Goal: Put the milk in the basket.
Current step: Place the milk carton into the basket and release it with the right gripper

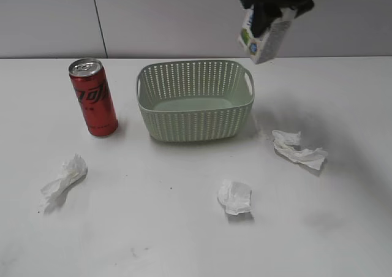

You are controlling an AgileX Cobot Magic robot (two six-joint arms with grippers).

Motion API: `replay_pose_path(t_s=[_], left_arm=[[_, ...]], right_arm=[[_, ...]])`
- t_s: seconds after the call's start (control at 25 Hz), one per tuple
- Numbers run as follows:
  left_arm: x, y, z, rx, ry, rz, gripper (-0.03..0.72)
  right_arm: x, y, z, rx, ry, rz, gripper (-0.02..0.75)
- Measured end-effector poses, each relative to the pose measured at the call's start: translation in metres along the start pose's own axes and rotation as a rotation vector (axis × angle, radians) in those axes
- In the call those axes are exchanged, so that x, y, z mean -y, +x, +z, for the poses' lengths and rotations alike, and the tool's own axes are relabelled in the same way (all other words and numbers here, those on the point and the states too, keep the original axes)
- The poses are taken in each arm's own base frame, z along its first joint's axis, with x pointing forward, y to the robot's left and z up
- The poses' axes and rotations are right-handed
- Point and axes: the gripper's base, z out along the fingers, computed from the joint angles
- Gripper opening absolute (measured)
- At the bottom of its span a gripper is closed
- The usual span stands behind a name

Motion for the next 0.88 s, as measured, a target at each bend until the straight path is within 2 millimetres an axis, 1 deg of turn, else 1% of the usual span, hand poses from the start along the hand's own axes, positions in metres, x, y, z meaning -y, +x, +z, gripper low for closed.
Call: replay_pose_path(t_s=[0.12,0.2,0.28,0.36,0.4,0.52,0.64,0.76,0.88], left_arm=[[0.0,0.0,0.0,0.0,0.0,0.0,0.238],[0.0,0.0,0.0,0.0,0.0,-0.001,0.238],[0.0,0.0,0.0,0.0,0.0,-0.001,0.238],[0.0,0.0,0.0,0.0,0.0,0.0,0.238],[0.0,0.0,0.0,0.0,0.0,-0.001,0.238],[0.0,0.0,0.0,0.0,0.0,0.0,0.238],[0.0,0.0,0.0,0.0,0.0,-0.001,0.238],[0.0,0.0,0.0,0.0,0.0,0.0,0.238],[0.0,0.0,0.0,0.0,0.0,-0.001,0.238]], right_arm=[[-0.039,-0.012,-0.005,0.094,-0.035,-0.081,0.351],[-0.061,-0.016,0.0,0.13,-0.055,-0.127,0.351],[-0.079,-0.018,0.011,0.138,-0.075,-0.162,0.352],[-0.09,-0.016,0.033,0.109,-0.086,-0.181,0.352],[-0.093,-0.014,0.043,0.093,-0.088,-0.187,0.352],[-0.094,-0.006,0.084,0.014,-0.087,-0.188,0.352],[-0.094,-0.001,0.112,-0.021,-0.082,-0.19,0.352],[-0.094,0.002,0.127,-0.033,-0.085,-0.186,0.352],[-0.094,0.004,0.134,-0.038,-0.086,-0.185,0.352]])
